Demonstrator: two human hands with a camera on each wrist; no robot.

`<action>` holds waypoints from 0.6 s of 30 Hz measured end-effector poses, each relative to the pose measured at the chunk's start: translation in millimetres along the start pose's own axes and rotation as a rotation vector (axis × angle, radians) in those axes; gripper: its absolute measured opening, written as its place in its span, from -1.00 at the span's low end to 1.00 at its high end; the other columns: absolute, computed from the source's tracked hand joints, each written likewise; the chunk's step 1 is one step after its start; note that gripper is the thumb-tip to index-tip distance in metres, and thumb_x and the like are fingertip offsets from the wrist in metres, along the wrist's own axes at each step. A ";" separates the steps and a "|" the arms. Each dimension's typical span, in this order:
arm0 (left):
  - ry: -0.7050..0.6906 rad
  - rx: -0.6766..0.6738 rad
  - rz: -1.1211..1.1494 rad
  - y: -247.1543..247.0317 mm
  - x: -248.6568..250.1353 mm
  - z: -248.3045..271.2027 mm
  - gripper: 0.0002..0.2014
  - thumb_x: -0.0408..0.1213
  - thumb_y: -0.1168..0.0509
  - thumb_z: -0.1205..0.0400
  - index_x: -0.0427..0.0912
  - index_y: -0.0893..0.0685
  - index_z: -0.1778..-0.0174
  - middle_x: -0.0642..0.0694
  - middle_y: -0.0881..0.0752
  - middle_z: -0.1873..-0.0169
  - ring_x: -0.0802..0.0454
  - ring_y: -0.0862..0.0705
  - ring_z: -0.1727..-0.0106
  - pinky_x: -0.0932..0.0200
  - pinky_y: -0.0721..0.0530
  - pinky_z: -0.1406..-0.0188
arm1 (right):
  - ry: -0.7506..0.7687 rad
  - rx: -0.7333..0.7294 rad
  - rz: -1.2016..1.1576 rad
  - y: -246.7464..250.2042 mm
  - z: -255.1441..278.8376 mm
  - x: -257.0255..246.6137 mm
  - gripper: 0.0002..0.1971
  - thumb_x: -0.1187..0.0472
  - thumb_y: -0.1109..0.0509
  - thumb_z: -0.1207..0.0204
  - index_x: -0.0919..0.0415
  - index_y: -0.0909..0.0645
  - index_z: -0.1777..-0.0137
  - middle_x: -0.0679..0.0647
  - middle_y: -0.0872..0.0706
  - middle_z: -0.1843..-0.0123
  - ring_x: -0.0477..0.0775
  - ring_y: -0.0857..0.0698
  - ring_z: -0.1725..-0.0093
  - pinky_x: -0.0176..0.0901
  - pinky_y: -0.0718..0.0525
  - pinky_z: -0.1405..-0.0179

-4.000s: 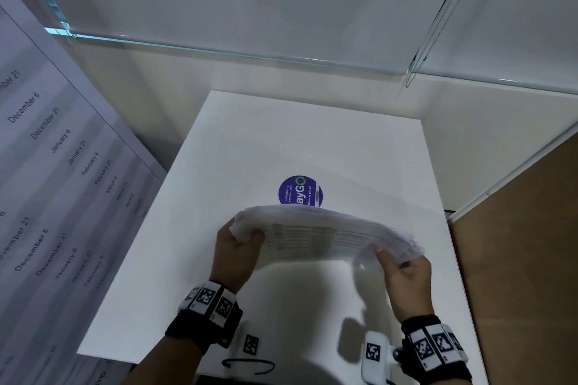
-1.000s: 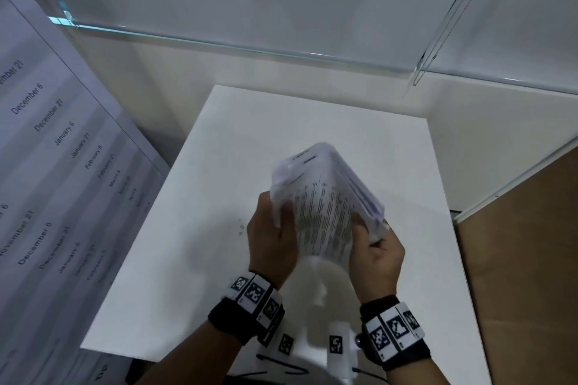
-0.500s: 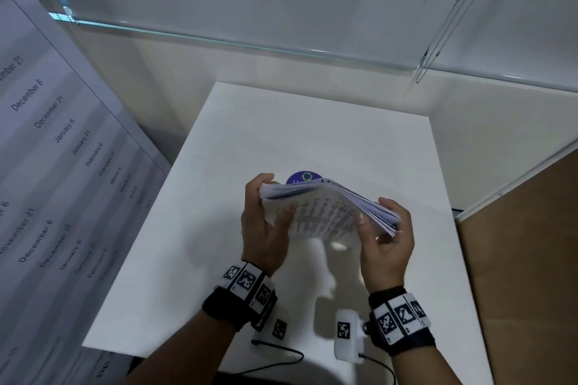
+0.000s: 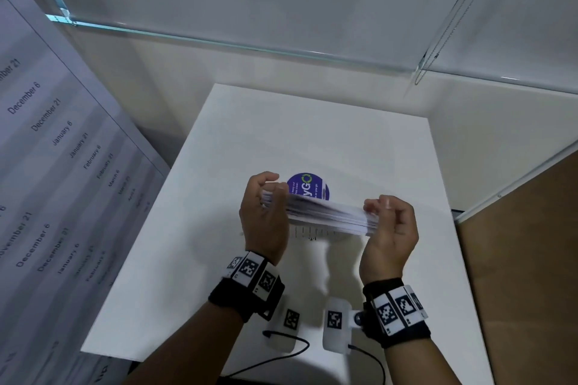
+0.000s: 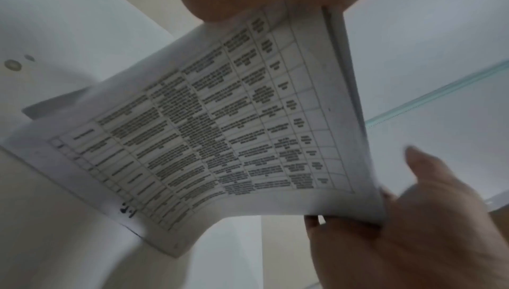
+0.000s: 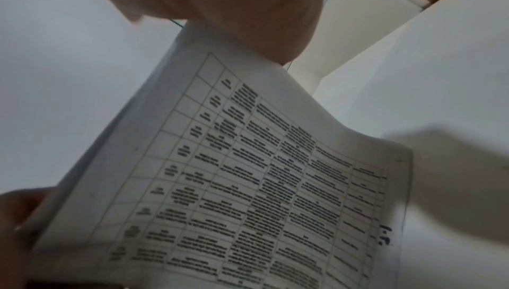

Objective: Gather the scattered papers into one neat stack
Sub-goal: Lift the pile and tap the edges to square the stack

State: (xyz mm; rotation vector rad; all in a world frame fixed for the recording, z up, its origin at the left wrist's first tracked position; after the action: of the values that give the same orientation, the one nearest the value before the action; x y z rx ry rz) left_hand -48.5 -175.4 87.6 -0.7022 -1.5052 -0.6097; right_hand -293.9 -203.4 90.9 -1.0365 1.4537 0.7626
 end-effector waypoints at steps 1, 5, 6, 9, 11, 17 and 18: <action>0.013 0.013 -0.012 -2.4 0.5 -0.6 -0.89 -0.28 -0.28 -0.60 -0.24 -0.65 0.12 0.11 -0.70 0.31 0.26 -0.61 0.30 0.37 -0.56 0.28 | 0.010 -0.002 0.019 -3.0 -1.0 -0.9 -0.85 -0.03 -0.37 -0.53 0.03 -0.64 0.13 0.20 -0.72 0.21 0.15 -0.69 0.13 0.10 -0.65 -0.01; 0.128 0.119 0.033 -3.1 3.8 -12.9 -0.86 -0.20 -0.22 -0.58 -0.17 -0.61 0.19 0.09 -0.66 0.30 0.10 -0.61 0.20 0.11 -0.60 0.09 | 0.032 -0.083 -0.069 -14.4 -8.2 -14.3 -0.70 0.03 -0.42 -0.42 0.14 -0.59 -0.09 0.10 -0.61 0.22 0.02 -0.60 0.16 -0.13 -0.62 0.02; 0.151 0.136 0.061 -2.1 7.9 -16.2 -0.85 -0.16 -0.21 -0.55 -0.14 -0.62 0.20 0.07 -0.67 0.26 0.05 -0.62 0.15 0.03 -0.61 0.03 | 0.048 -0.143 -0.101 -18.0 -10.5 -18.7 -0.61 0.09 -0.43 -0.37 0.20 -0.54 -0.18 0.16 -0.59 0.20 -0.04 -0.60 0.17 -0.25 -0.61 0.03; 0.173 0.128 0.191 -1.0 17.1 -22.5 -0.87 -0.13 -0.20 -0.48 -0.07 -0.60 0.16 0.11 -0.64 0.24 0.17 -0.61 0.16 0.14 -0.53 0.04 | 0.077 -0.355 -0.108 -27.3 -14.7 -28.1 -0.36 0.26 -0.49 -0.26 0.20 -0.40 -0.37 0.26 -0.54 0.03 0.06 -0.57 0.03 -0.24 -0.61 -0.03; 0.162 0.003 0.229 -3.6 19.8 -25.6 -0.75 -0.20 -0.22 -0.41 -0.10 -0.55 0.00 0.06 -0.54 0.31 0.18 -0.53 0.33 0.15 -0.45 0.21 | 0.092 -0.435 -0.027 -29.9 -16.4 -30.3 -0.29 0.44 -0.46 -0.19 0.15 -0.37 -0.38 0.21 -0.53 -0.05 0.14 -0.54 -0.08 -0.04 -0.58 -0.18; 0.007 -0.188 -0.002 -8.2 31.7 -16.2 -0.52 -0.58 -0.25 -0.49 -0.01 -0.42 -0.23 -0.17 -0.74 0.20 0.01 -0.64 0.37 0.10 -0.65 0.36 | 0.197 -0.243 0.090 -21.0 -18.5 -49.0 -0.40 0.66 -0.40 -0.42 -0.09 -0.49 -0.16 -0.05 -0.64 0.01 0.05 -0.65 -0.01 0.09 -0.66 -0.10; -0.021 -0.150 -0.061 -7.4 35.2 -12.8 -0.56 -0.53 -0.27 -0.53 0.04 -0.45 -0.21 -0.13 -0.73 0.28 -0.01 -0.64 0.41 0.05 -0.66 0.40 | 0.203 -0.213 0.085 -20.6 -15.2 -50.6 -0.47 0.62 -0.44 -0.46 -0.07 -0.54 -0.12 -0.14 -0.69 0.06 0.02 -0.68 0.03 0.03 -0.68 -0.07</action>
State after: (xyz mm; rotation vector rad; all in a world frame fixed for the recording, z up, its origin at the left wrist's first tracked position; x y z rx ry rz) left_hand -45.7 -187.4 123.7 -0.7818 -1.5153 -0.7694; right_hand -282.8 -216.3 144.9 -1.2491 1.6234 0.9089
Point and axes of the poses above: each hand's wrist, its own z-axis away from the middle knuckle, its own y-axis out of the back of the hand, x = y × z, the point moved 8 cm from there along -z, towards the middle knuckle
